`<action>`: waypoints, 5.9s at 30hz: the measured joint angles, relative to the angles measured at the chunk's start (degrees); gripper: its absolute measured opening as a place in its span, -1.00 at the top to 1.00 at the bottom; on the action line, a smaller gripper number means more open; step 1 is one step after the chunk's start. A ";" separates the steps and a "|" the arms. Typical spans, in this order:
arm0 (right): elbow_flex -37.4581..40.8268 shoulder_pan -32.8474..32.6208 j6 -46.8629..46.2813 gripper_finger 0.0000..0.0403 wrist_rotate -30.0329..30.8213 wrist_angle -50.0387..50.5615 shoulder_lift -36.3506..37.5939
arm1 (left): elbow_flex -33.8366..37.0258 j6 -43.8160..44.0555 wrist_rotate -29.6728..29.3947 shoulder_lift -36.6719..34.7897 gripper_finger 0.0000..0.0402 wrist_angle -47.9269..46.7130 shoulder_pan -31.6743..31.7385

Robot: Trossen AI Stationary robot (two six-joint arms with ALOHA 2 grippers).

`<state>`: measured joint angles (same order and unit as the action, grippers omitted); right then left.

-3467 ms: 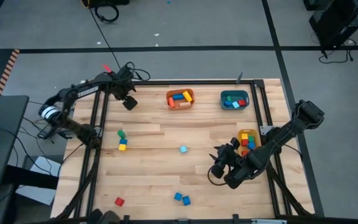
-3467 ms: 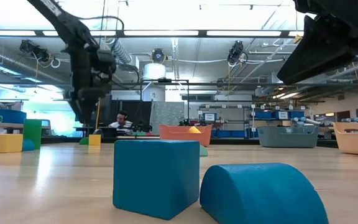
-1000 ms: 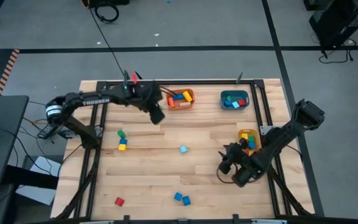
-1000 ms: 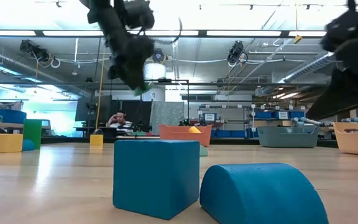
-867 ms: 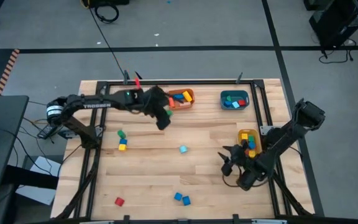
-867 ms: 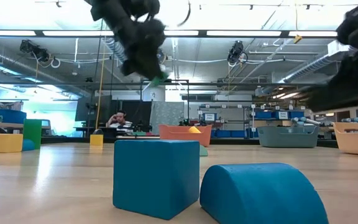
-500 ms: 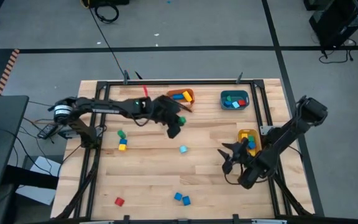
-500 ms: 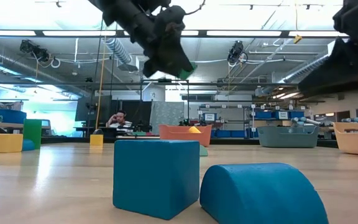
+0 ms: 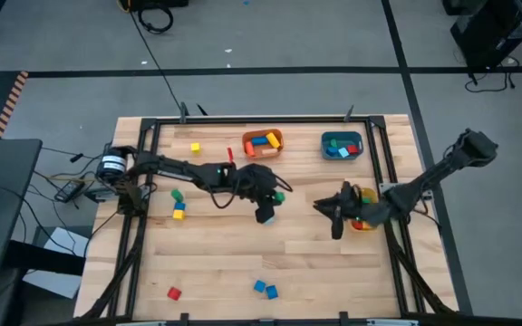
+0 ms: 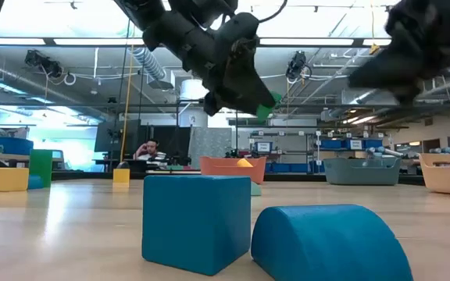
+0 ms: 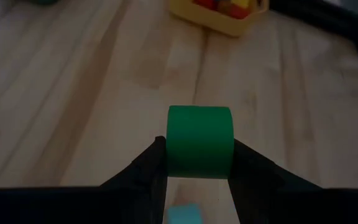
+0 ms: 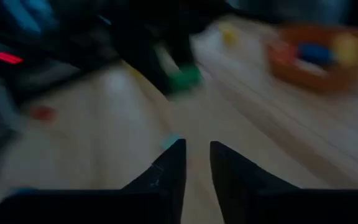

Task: Sort blocks by size
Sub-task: Put the green half circle block into the blue bin, then put the red half circle block into the blue bin

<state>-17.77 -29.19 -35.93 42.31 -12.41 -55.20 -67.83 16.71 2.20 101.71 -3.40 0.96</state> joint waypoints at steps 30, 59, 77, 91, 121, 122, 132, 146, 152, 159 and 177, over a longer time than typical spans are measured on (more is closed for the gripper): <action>-9.51 10.92 42.58 0.29 -13.73 -9.06 -14.99 | 0.00 -4.90 13.64 -0.09 0.26 -2.08 -0.84; -27.24 7.83 67.21 0.11 -10.82 -6.47 -37.58 | 0.00 -6.10 26.05 -0.20 0.26 -2.17 0.82; -27.29 7.92 70.24 0.43 -10.83 -5.04 -37.42 | 0.02 -5.78 25.61 -0.13 0.26 -2.15 0.81; -27.24 8.04 65.01 0.46 -10.71 -3.92 -37.42 | -0.07 -7.54 21.84 -0.13 -0.01 -1.54 1.11; -19.25 7.24 -2.97 0.46 8.24 30.07 -21.92 | 24.81 -5.66 11.87 -12.25 -0.02 19.60 9.10; -18.73 8.21 -3.92 0.47 8.56 30.16 -20.42 | 27.65 -4.88 10.04 -13.46 -0.01 23.01 8.67; -17.37 29.65 -4.65 0.48 4.53 33.22 -8.04 | 50.09 -0.05 0.42 -22.00 -0.01 54.86 2.99; -17.37 60.63 -1.55 0.44 -17.85 39.00 -9.69 | 51.76 -6.17 -13.01 -22.75 0.00 54.60 -6.32; -17.37 62.86 -1.38 0.32 -17.90 39.12 -11.34 | 51.76 -6.03 -13.49 -22.75 0.00 54.55 -7.77; -17.37 63.04 -0.01 0.26 -17.95 38.63 -11.41 | 51.74 -8.89 -18.44 -22.71 0.00 54.14 -11.96; -17.37 56.01 2.65 0.28 -27.06 39.44 -8.85 | 51.02 -8.88 -39.78 -22.69 0.00 50.82 -24.63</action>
<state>-35.14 26.81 -33.28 15.25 27.02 -64.04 -16.82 7.83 -37.58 79.02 47.42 -23.67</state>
